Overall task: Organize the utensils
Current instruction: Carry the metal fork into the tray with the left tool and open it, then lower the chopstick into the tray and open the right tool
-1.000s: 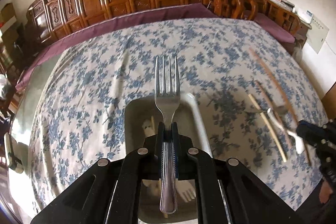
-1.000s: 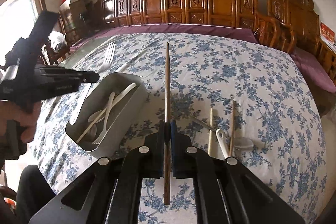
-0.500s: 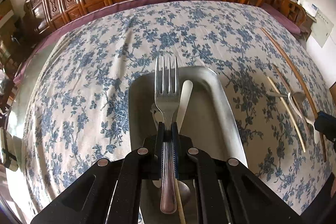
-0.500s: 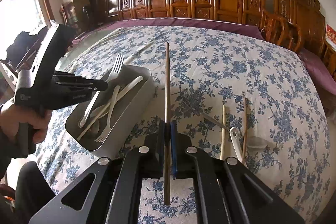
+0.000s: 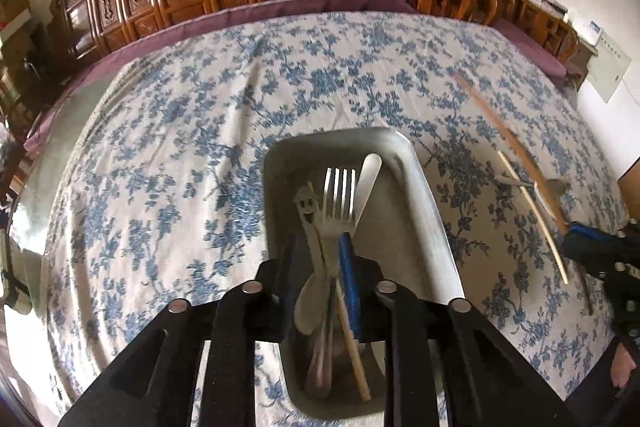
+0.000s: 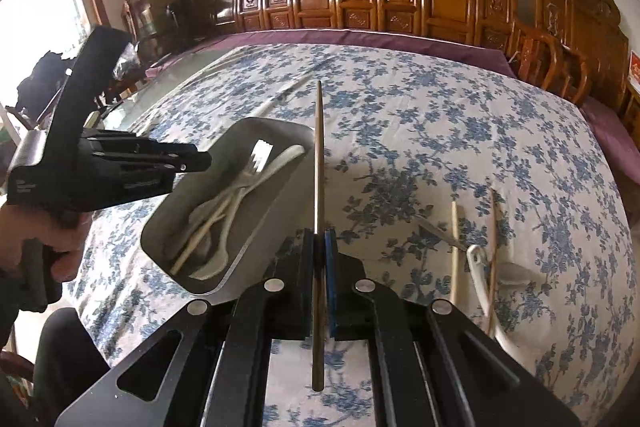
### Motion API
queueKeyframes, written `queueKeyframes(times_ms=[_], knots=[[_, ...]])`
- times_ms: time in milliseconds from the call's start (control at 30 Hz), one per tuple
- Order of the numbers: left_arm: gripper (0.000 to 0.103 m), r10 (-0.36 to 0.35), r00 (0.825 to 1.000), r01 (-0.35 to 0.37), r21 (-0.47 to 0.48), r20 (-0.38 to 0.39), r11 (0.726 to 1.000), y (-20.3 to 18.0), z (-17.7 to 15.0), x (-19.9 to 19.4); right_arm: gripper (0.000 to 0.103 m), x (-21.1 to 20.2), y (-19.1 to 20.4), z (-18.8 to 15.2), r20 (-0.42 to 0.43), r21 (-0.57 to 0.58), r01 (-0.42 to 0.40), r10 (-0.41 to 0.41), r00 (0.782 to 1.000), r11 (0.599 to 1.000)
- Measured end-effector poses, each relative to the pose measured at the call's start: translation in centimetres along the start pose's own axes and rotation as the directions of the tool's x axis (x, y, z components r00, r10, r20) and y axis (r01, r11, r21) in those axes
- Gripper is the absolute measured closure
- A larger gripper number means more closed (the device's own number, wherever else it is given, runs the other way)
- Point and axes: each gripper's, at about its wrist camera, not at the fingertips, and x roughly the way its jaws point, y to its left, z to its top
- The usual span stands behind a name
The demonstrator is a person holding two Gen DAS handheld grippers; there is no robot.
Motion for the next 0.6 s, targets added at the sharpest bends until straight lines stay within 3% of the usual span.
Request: queueKeyframes(times_ms=[100,467,600], knots=[[0.078,0.002,1.000,-0.002,-0.007,0.028,1.000,0.9,-0.7,-1.8,0.096,0.2,1.4,0.2,-0.001,-0.009,-0.014,0.014,1.000,1.000],[0.019,0.053,0.987,-0.039,-0.097,0.150,0.995,5.5,-3.4,-7.3,0.096,2.9,5.8,1.0,-0.038,-0.016,-0.049,0.049,0.998,0.999],[0.017,0.076,0.981,-0.052,-0.134,0.180,0.990,7.0,-4.2,-8.4,0.096,4.0,6.9,1.2,-0.052,-0.019,-0.051,0.050,0.997,0.998]])
